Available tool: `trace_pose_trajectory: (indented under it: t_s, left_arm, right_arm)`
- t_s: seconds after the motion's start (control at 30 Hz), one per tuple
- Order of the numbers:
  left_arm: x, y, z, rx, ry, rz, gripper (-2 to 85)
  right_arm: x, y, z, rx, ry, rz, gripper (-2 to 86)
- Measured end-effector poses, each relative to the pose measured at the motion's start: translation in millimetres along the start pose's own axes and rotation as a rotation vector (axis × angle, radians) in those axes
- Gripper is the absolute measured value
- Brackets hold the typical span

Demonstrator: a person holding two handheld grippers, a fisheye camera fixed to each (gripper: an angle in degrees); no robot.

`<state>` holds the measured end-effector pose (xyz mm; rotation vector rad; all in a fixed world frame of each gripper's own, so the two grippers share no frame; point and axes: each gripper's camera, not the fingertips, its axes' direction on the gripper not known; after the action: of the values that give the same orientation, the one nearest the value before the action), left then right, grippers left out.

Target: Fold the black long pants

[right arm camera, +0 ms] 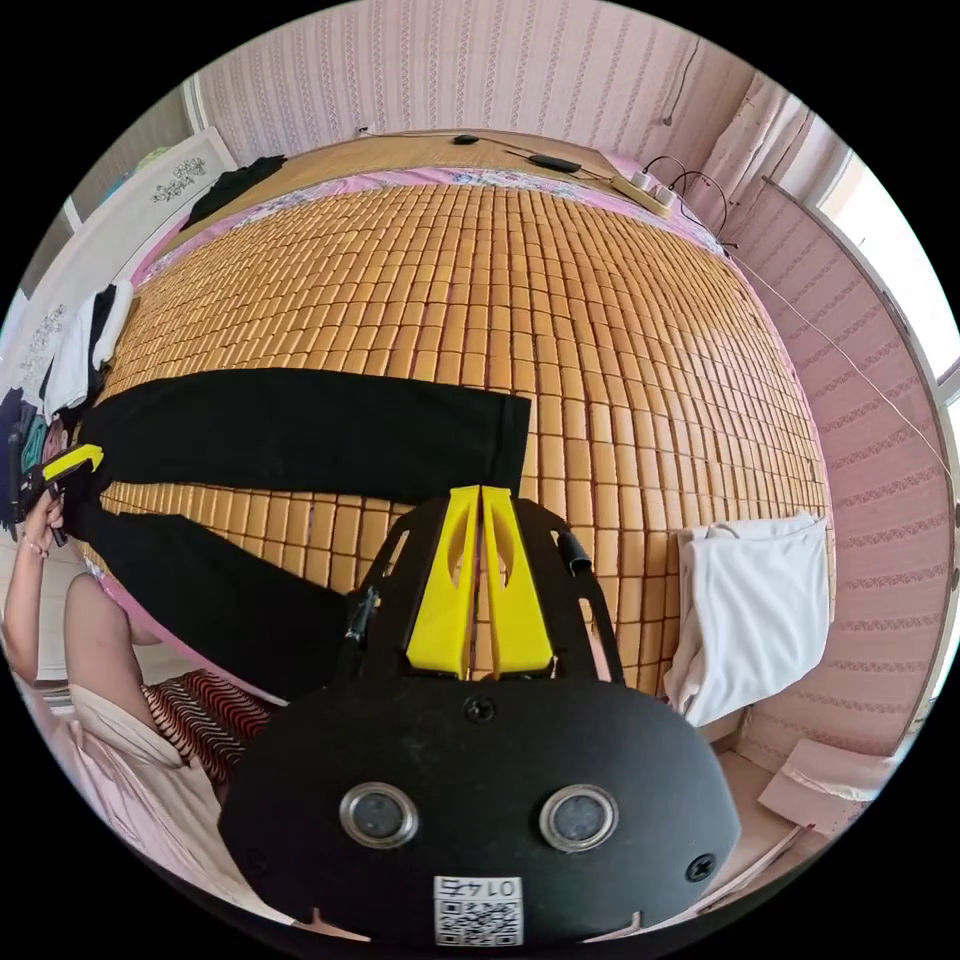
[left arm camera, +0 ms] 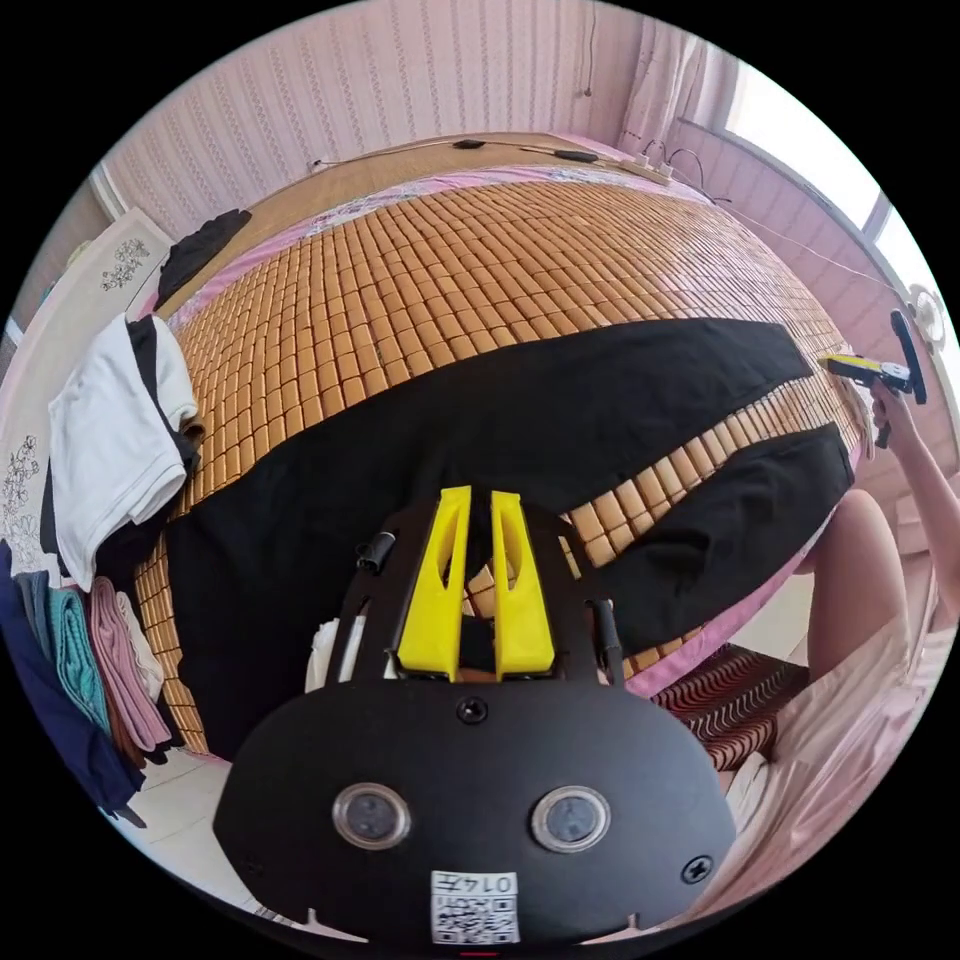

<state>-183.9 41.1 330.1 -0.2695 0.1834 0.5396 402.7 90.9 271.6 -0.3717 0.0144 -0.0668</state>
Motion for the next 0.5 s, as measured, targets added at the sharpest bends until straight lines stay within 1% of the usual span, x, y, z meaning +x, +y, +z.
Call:
trace_pose_trajectory:
  t_s: [0.03,0.13,0.27,0.4,0.47,0.5]
  left_arm:
    - [5,14,-6,-0.007,0.043,0.016,4.7]
    - [15,44,-14,-0.004,0.09,0.054,5.2]
    - [29,56,-9,-0.059,0.092,0.119,6.8]
    - [42,57,5,-0.102,0.046,0.164,7.2]
    - [41,57,11,-0.098,0.047,0.148,7.0]
    - [39,57,10,-0.098,0.056,0.139,6.7]
  right_arm:
    - [1,18,-1,-0.036,-0.031,0.006,3.9]
    - [7,57,1,-0.101,-0.056,0.062,7.9]
    - [18,87,5,-0.203,-0.169,0.161,13.1]
    - [19,103,14,-0.239,-0.251,0.191,11.2]
    - [17,98,24,-0.282,-0.254,0.164,8.6]
    - [17,96,25,-0.288,-0.222,0.161,5.7]
